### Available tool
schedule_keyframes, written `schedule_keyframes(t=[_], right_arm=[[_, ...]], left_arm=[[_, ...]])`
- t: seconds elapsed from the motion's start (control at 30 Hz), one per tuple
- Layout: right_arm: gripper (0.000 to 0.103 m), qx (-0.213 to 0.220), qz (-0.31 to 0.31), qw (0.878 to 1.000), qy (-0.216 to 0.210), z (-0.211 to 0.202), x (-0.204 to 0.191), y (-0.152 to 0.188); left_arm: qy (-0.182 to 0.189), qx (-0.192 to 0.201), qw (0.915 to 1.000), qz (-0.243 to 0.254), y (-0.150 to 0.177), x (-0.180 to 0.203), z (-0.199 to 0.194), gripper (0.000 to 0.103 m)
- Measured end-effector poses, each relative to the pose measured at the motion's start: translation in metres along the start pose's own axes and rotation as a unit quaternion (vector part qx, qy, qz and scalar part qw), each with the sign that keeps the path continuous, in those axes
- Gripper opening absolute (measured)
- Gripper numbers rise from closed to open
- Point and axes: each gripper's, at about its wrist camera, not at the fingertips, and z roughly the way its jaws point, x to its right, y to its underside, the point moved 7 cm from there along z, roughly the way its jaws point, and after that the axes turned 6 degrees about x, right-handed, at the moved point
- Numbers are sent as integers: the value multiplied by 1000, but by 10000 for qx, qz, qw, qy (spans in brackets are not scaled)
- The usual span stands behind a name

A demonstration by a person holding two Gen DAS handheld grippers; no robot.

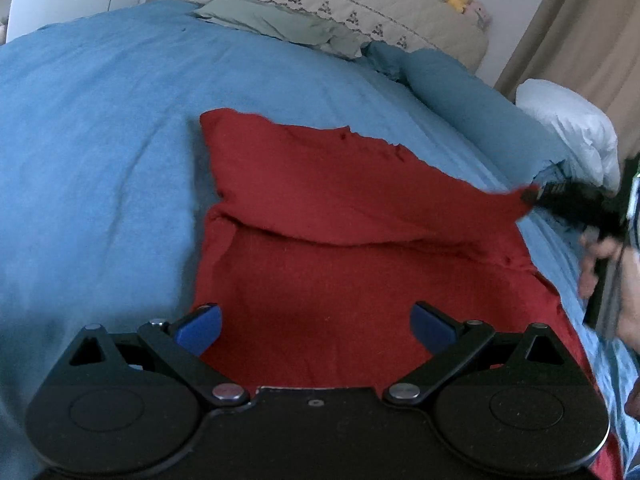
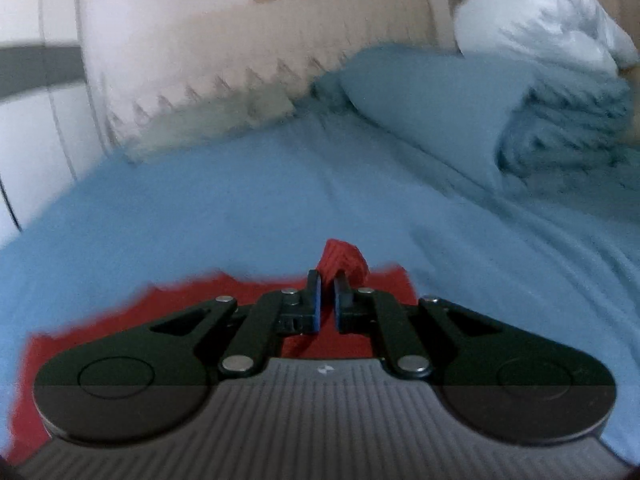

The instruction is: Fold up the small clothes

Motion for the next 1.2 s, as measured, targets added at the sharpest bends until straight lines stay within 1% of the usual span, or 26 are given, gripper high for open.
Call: schedule_keyframes(t=[0.07, 0.17, 0.27, 0.3, 0.37, 0.4, 0.43, 0.47, 0.5, 0.53, 0.57, 0.6, 0.67, 0.73, 0.8, 0.83, 0.87, 0.93, 0.97, 1.0, 1.07, 1.1, 1.2], right_arm=[[21, -322, -140, 9993, 106, 14, 11, 24], [21, -496, -199, 9984, 203, 24, 21, 43], [21, -503, 189, 9981, 304, 23, 35, 48], [21, -541, 223, 9978, 308, 24, 38, 48], [22, -602, 51, 9976, 344, 24, 41, 50], [27, -614, -40, 9974, 381, 23, 43, 51], [38, -597, -106, 9972, 449, 21, 44, 49], [47, -511, -126, 9969, 583, 14, 43, 46], [69, -353, -109, 9973, 639, 6, 41, 41], [78, -99, -92, 9987, 489, -5, 35, 37], [86, 99, -154, 9996, 237, -14, 25, 35], [86, 128, -362, 9992, 73, -16, 13, 36], [86, -52, -744, 9971, -137, -8, -6, 45], [86, -267, -860, 9958, -171, 7, -13, 54], [86, -675, -683, 9954, -26, 28, -6, 67], [86, -726, -549, 9958, -50, 31, -3, 72], [86, -650, -443, 9969, -78, 30, -1, 73], [86, -756, -435, 9962, 12, 21, -3, 67], [86, -782, -412, 9961, -60, 10, -6, 60], [86, -695, -405, 9966, -200, -3, -10, 52], [86, -276, -421, 9976, -482, -48, -13, 29], [86, -120, -408, 9975, -556, -67, -11, 20], [87, 209, -412, 9952, -859, -139, 0, -6]], left_arm=[[-51, -4, 10000, 85, 1, 5, 1, 102], [-83, -16, 9998, 158, 3, 7, 2, 102], [-58, -16, 9999, 95, 3, 5, 1, 102], [-51, -17, 10000, 73, 3, 4, 1, 102], [-48, -20, 10000, 74, 3, 4, 1, 102], [-51, -21, 9999, 92, 3, 4, 1, 102], [-57, -24, 9999, 104, 1, 5, 1, 102], [-67, -25, 9999, 111, 2, 5, 1, 102], [-76, -26, 9999, 114, 2, 5, 1, 102], [-79, -29, 9999, 120, 2, 5, 2, 102], [-86, -27, 9999, 132, 2, 5, 2, 102], [-90, -25, 9998, 148, 2, 5, 2, 102], [-115, -6, 9997, 214, 4, 7, 2, 102], [-164, 11, 9993, 336, 6, 8, 3, 102], [-248, 42, 9981, 558, 10, 12, 6, 102], [-315, 56, 9970, 710, 12, 14, 7, 102], [-400, 63, 9951, 898, 14, 18, 8, 102], [-555, 102, 9912, 1196, 15, 25, 2, 102], [-604, 158, 9903, 1242, 14, 28, -4, 102], [-672, 269, 9894, 1260, 11, 31, -16, 102], [-807, 492, 9886, 1173, 3, 37, -40, 102], [-853, 589, 9885, 1104, -2, 42, -55, 102], [-1005, 782, 9866, 1018, -16, 56, -102, 102]])
